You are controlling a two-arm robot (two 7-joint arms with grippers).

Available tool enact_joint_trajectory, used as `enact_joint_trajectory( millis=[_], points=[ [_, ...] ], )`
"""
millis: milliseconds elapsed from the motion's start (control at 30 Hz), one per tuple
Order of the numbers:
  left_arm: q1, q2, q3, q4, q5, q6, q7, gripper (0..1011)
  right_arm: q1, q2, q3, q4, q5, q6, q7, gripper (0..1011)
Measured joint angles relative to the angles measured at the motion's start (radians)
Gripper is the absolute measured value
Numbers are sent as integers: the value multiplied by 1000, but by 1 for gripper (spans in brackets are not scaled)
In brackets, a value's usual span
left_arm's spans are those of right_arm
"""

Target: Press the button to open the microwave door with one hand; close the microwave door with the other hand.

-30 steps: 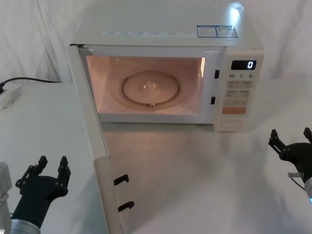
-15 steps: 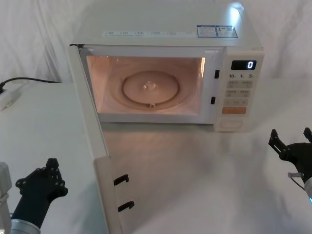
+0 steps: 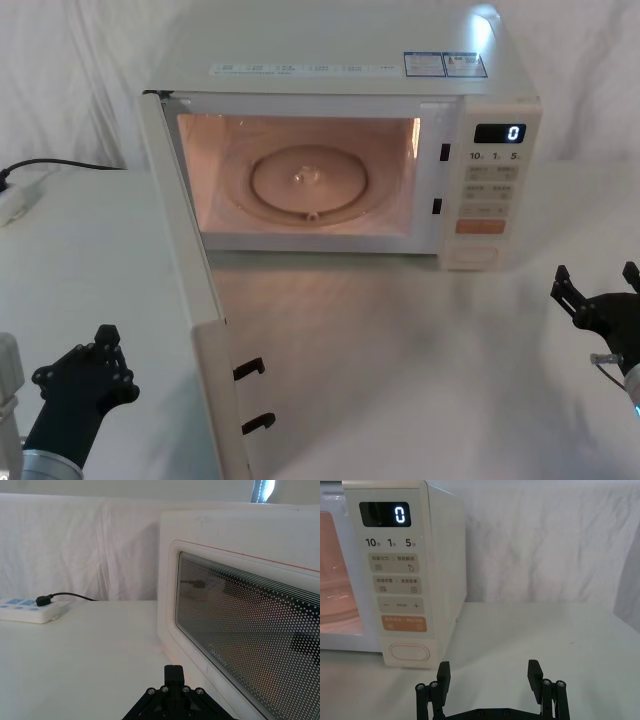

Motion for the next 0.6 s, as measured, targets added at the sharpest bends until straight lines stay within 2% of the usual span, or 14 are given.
enact_joint_trajectory(
  millis=[267, 600],
  points=[
    [2, 2, -7, -4, -1, 2, -8, 0, 0, 0, 0, 0, 0, 0, 0, 1002],
    [42, 30, -90, -76, -63, 46, -99, 0, 0, 0, 0, 0, 0, 0, 0, 1002]
  ],
)
